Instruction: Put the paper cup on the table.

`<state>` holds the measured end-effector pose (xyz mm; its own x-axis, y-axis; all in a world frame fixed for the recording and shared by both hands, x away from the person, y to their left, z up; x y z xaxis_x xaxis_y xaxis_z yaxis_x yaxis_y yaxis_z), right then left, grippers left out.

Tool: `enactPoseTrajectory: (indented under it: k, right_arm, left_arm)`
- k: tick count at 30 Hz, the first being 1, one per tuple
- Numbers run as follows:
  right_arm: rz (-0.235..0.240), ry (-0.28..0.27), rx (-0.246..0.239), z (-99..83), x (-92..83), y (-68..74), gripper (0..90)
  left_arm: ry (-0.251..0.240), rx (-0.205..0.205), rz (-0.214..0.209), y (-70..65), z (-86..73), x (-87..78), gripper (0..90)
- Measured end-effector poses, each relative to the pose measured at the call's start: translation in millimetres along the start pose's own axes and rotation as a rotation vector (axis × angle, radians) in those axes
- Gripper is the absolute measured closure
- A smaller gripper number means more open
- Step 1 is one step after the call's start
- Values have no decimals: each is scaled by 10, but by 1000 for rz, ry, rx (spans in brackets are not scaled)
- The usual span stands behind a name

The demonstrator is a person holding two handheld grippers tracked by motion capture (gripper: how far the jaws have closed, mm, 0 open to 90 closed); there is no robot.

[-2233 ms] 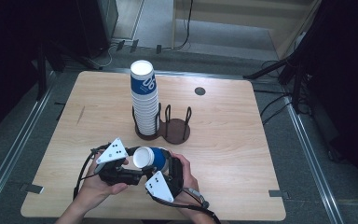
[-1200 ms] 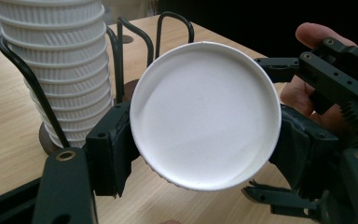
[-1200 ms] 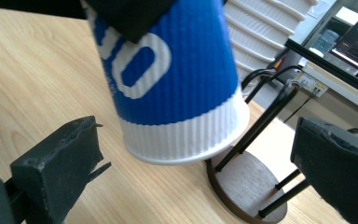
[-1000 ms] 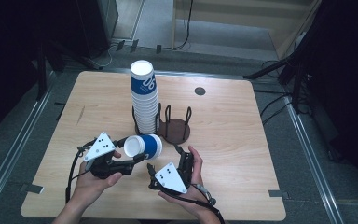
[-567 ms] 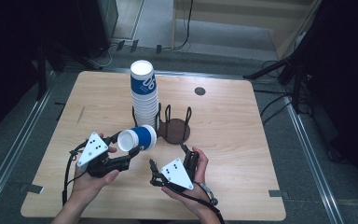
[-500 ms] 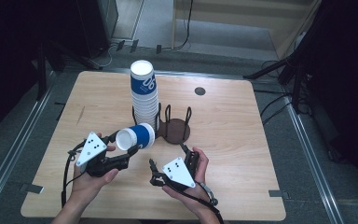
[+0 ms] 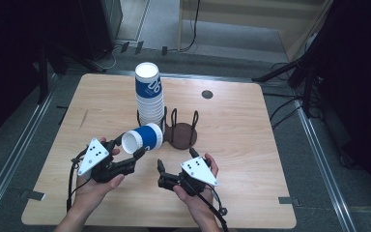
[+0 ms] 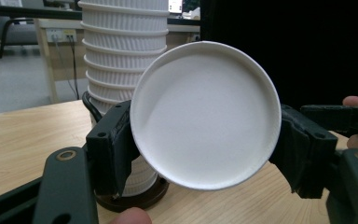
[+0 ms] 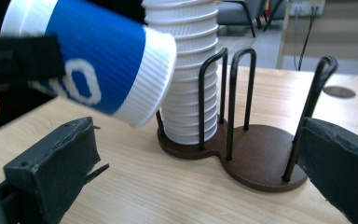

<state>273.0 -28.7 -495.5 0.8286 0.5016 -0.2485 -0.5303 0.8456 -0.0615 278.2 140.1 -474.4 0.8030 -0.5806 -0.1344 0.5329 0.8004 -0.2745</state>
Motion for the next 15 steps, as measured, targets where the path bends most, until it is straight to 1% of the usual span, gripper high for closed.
enactPoseTrajectory:
  k: [2,3,4,5,6,8,9,10,11,12,13,14,15]
  right_arm:
    - [5,-4,53,26,-18,-17,0]
    - [5,-4,53,26,-18,-17,0]
    - [1,-7,97,54,-34,-35,0]
    - [1,-7,97,54,-34,-35,0]
    - [7,-20,134,88,-57,-38,0]
    - [2,-21,140,100,-61,-37,0]
    - [-11,-13,146,106,-56,-46,0]
    - [-5,-10,178,119,-56,-48,0]
    - [-5,-10,178,119,-56,-48,0]
    - [-17,-6,188,132,-53,-52,0]
    - [-17,-6,203,141,-55,-50,0]
    - [-17,-6,203,141,-55,-50,0]
    - [-17,-9,215,151,-54,-53,0]
  left_arm:
    - [-1,-2,-4,-6,-5,5,297]
    - [-5,-7,-9,-11,-10,10,297]
    - [-9,-16,-19,-18,-14,13,297]
    - [-14,-31,-31,-26,-18,17,297]
    - [-17,-30,-34,-34,-26,22,297]
    - [-20,-27,-33,-39,-29,27,297]
    - [-25,-32,-36,-50,-32,34,298]
    - [-25,-24,-39,-61,-41,41,297]
    - [-25,-24,-39,-61,-41,41,298]
    - [-26,-21,-42,-73,-49,48,298]
    - [-27,-20,-44,-77,-51,51,297]
    - [-27,-20,-44,-77,-51,51,297]
    - [-31,-20,-44,-81,-52,53,297]
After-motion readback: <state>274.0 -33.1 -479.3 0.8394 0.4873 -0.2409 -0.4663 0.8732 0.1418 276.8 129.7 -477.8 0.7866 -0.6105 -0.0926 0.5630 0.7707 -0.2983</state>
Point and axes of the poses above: each handheld gripper's, and its own axes: x roughly forward along the jaws, z roughly out of its top, y roughly to its left, the point moved 7 cm from there along x, roughly forward along the jaws, and after that the axes turned 10 degrees about -x, right-handed, at the moved point
